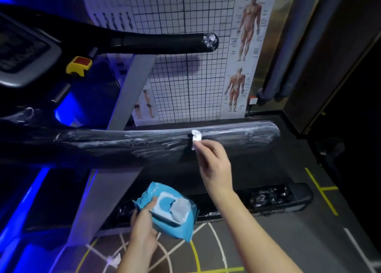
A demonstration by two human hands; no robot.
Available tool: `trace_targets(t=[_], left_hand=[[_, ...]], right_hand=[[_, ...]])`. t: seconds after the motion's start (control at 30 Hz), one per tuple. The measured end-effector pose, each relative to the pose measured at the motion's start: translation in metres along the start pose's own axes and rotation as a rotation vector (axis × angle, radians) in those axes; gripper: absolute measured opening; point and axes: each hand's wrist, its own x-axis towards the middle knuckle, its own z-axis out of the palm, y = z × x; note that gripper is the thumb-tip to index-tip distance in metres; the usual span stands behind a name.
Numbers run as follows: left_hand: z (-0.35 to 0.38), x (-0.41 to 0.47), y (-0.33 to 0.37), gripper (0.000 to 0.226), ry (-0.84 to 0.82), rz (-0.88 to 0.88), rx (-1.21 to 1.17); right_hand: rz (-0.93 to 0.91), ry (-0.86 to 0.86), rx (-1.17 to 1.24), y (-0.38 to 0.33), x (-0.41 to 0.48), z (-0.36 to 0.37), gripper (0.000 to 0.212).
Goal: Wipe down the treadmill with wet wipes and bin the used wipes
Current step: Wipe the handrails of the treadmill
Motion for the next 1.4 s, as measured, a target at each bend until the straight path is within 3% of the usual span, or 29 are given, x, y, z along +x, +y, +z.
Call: trace_targets(t=[0.13, 0.27, 0.37, 0.5, 0.6, 0.67, 0.83, 1.0, 1.1, 1.27, 1.4], left_hand=[[-0.013, 0.004, 0.014, 0.068, -0.034, -0.019, 0.011], [-0.035, 0.015, 0.027, 0.048, -0.042, -0.015, -0.037], [-0.053, 0.025, 0.034, 0.043, -0.031, 0.003, -0.062], [-0.076, 0.034, 0.049, 0.041, -0.034, 0.007, -0.067], [-0.104, 0.046, 0.062, 0.059, -0.004, 0.010, -0.061], [-0.128, 0.051, 0.072, 0.057, 0.020, 0.032, -0.116], [-0.202, 0.060, 0.107, 0.054, 0.146, 0.152, -0.255], [-0.290, 0.053, 0.156, 0.040, 0.314, 0.230, -0.331], [-0.362, 0.063, 0.179, 0.057, 0.456, 0.273, -0.376], [-0.458, 0.066, 0.218, 0.007, 0.556, 0.231, -0.416], [-0.501, 0.071, 0.247, 0.046, 0.561, 0.212, -0.337]], right_hand=[[0.179, 0.048, -0.068, 0.011, -0.002, 0.009, 0.035], [0.562, 0.254, -0.066, 0.017, -0.009, -0.009, 0.017], [0.724, 0.272, 0.066, 0.000, -0.026, -0.007, 0.010], [0.902, 0.099, 0.356, -0.029, -0.062, 0.026, 0.005], [0.974, -0.160, 0.347, -0.046, -0.092, 0.056, 0.004], [1.031, -0.286, 0.339, -0.059, -0.112, 0.075, 0.008], [1.087, -0.562, 0.293, -0.099, -0.151, 0.130, 0.010], [0.990, -0.801, 0.220, -0.156, -0.186, 0.195, 0.013], [0.924, -0.963, 0.181, -0.200, -0.204, 0.240, 0.016], [0.819, -1.057, 0.160, -0.267, -0.226, 0.309, 0.025], [0.801, -1.133, 0.197, -0.308, -0.236, 0.351, 0.012]])
